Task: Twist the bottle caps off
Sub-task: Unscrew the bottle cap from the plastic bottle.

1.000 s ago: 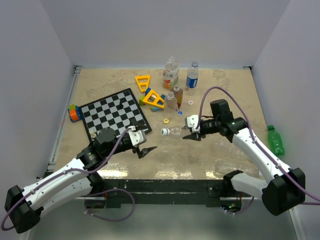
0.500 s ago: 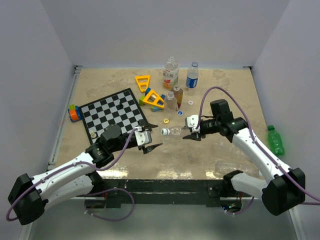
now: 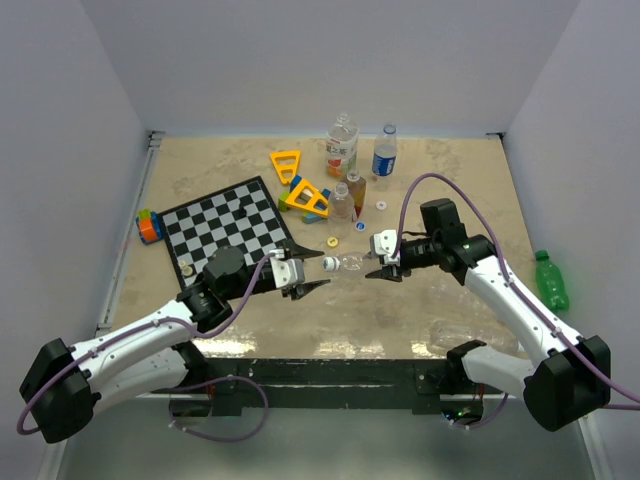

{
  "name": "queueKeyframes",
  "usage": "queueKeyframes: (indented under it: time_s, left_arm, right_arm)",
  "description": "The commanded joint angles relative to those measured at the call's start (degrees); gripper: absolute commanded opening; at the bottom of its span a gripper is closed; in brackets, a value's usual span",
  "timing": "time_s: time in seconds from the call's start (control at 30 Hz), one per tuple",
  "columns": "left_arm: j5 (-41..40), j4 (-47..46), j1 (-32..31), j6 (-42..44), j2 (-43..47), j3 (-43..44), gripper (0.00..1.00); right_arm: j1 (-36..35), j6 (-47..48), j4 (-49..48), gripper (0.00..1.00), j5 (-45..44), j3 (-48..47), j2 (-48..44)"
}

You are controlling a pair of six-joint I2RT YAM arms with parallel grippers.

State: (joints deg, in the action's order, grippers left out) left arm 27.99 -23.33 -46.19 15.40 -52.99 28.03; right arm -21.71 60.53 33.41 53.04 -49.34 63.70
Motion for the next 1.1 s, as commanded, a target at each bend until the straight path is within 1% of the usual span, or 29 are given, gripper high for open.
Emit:
queueKeyframes:
  time_s: [0.0, 0.23, 0.37, 0.53, 0.6, 0.77, 0.8, 0.87, 0.9, 0.93, 1.07]
  left_arm:
    - [2.6, -5.8, 0.0, -1.2, -0.5, 2.6, 0.6]
    - [2.9, -6.6, 0.0, -2.0, -0.5, 2.6, 0.54]
    - [3.0, -7.2, 0.0, -2.7, -0.7, 2.6, 0.52]
    - [3.4, -7.0, 0.0, -3.3, -1.1, 2.8, 0.45]
    - [3.4, -6.8, -0.1, -3.5, -1.1, 3.0, 0.39]
    - [2.8, -6.1, 0.0, -7.0, -1.1, 3.6, 0.07]
    - [2.1, -5.9, 0.0, -9.2, -1.1, 3.9, 0.0]
    - [0.5, -4.0, 0.0, -14.2, -1.3, 5.0, 0.0]
    - [-0.8, -2.4, -0.1, -18.3, -1.5, 6.2, 0.0]
    - [-3.4, 0.4, 0.0, -21.5, -1.9, 7.7, 0.0]
    - [-16.2, 15.1, 0.0, -42.8, -3.3, 15.7, 0.0]
  right_arm:
    - [0.1, 0.2, 0.4, 0.13, 0.5, -0.2, -0.3]
    - [0.2, 0.2, 0.4, 0.13, 0.5, -0.3, -0.2]
    - [0.1, 0.2, 0.4, 0.13, 0.4, -0.4, -0.2]
    - [0.1, 0.2, 0.4, 0.13, 0.5, -0.2, -0.2]
    - [0.2, 0.2, 0.4, 0.13, 0.5, -0.3, -0.2]
    - [0.1, 0.2, 0.5, 0.13, 0.4, -0.2, -0.2]
    - [0.1, 0.2, 0.4, 0.13, 0.3, -0.2, -0.3]
    - [0.1, 0.2, 0.4, 0.13, 0.4, -0.2, -0.3]
    - [0.1, 0.2, 0.4, 0.13, 0.3, -0.2, -0.3]
    - [0.1, 0.2, 0.4, 0.13, 0.2, -0.2, -0.2]
    - [0.1, 0.2, 0.3, 0.13, 0.3, -0.2, -0.1]
